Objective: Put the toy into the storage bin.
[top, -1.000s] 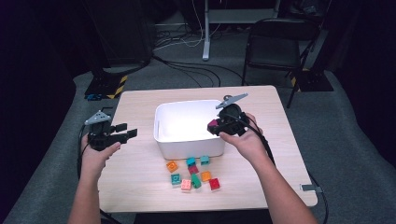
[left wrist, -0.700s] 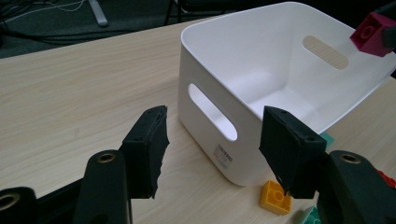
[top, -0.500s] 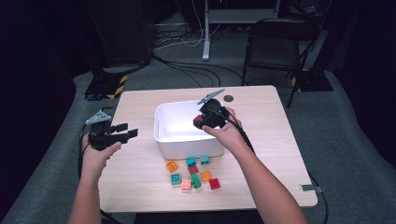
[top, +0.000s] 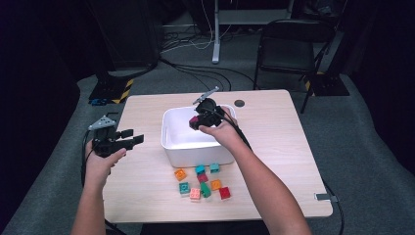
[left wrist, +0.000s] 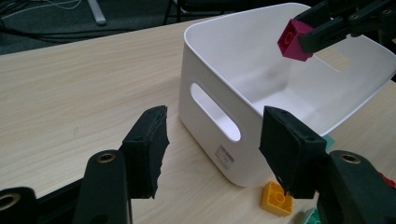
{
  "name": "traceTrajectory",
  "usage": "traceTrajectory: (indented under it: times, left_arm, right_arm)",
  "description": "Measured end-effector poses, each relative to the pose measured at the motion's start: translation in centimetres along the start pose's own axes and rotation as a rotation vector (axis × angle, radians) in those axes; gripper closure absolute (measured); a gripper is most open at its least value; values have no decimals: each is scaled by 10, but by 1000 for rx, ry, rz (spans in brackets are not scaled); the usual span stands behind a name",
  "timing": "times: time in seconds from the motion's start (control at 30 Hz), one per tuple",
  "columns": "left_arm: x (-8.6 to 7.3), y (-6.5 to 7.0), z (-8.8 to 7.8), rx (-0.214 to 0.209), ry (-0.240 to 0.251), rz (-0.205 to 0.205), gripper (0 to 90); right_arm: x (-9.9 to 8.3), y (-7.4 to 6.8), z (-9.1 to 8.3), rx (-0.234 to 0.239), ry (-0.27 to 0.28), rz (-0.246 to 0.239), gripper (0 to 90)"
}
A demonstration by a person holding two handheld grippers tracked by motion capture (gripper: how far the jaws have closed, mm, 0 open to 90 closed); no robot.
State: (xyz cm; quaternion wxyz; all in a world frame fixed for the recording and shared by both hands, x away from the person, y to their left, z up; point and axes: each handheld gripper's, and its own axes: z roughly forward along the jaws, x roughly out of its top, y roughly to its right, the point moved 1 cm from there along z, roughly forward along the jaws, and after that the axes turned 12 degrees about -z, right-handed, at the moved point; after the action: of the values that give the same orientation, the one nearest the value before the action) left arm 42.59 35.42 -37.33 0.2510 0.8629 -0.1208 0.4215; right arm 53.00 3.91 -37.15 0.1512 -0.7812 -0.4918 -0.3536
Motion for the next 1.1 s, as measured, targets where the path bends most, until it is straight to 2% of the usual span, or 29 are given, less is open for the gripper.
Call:
traceTrajectory:
  times: [0.17,0.3,0.43,0.47,0.6,0.63,0.83,0.93,0.97,1.1]
  left_arm:
    - [1,0,0,-2,4,5,412]
    - [1,1,1,-4,3,8,412]
    - [1,1,2,-5,-5,12,413]
    - [1,2,2,-7,-3,11,412]
    - [1,2,3,-7,-2,9,412]
    - [1,2,3,-6,-3,8,413]
    - [0,2,3,-5,-6,6,412]
    - [0,3,3,-5,-7,7,412]
    - [0,3,3,-6,-6,11,412]
    - [1,3,4,-1,-6,14,411]
  right_arm:
    - [0,6,21,2,-19,-23,585]
    - [-1,7,28,8,-22,-53,584]
    - [-4,10,36,22,-42,-54,585]
    - [-6,10,39,19,-65,-48,584]
    - [-7,11,42,19,-69,-36,578]
    - [-7,11,41,20,-68,-35,533]
    - [-5,10,31,23,-68,-25,531]
    - [-3,6,14,19,-51,-18,529]
    - [-3,6,14,19,-51,-18,529]
    - [-3,-1,-7,3,-31,-33,526]
